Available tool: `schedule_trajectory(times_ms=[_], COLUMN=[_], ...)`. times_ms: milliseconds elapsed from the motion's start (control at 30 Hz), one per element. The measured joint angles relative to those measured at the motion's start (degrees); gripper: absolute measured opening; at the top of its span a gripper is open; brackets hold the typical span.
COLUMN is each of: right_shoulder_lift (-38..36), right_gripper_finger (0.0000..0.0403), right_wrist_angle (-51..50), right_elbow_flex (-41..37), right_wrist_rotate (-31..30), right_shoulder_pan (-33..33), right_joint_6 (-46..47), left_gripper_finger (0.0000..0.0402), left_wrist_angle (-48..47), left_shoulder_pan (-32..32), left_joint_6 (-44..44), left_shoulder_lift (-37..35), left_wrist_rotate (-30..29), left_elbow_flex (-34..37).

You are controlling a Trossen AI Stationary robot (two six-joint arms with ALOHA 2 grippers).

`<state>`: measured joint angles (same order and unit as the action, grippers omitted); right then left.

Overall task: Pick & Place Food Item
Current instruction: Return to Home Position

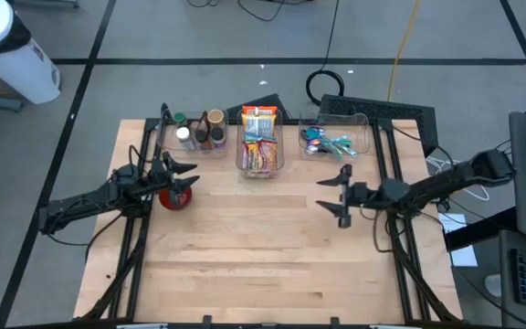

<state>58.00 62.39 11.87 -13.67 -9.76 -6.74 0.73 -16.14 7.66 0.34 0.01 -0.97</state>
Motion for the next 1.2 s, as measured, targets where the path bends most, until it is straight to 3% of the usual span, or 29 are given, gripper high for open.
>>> schedule_trajectory(times_ms=[367,867,1200], right_shoulder_lift=[-14.7,-26.5,-31.3], right_gripper_finger=[0.0256,0.0256,0.0256], right_wrist_angle=[-0.7,-19.5,-32.1], right_elbow_flex=[-8.9,-9.4,-9.4], right_wrist_rotate=[0.0,-0.1,-9.9], right_shoulder_pan=[0.0,0.0,0.0], right_joint_6=[1.2,-0.1,-0.2], left_gripper_finger=[0.0200,0.0200,0.0200], left_wrist_angle=[-0.2,-0.2,-0.3], left_shoulder_pan=[0.0,0.0,0.0], left_joint_6=[0.0,0.0,0.0], left_shoulder_lift=[0.0,0.0,0.0], left_wrist_rotate=[0.0,-0.1,-0.1], left_elbow_flex=[0.0,0.0,0.0])
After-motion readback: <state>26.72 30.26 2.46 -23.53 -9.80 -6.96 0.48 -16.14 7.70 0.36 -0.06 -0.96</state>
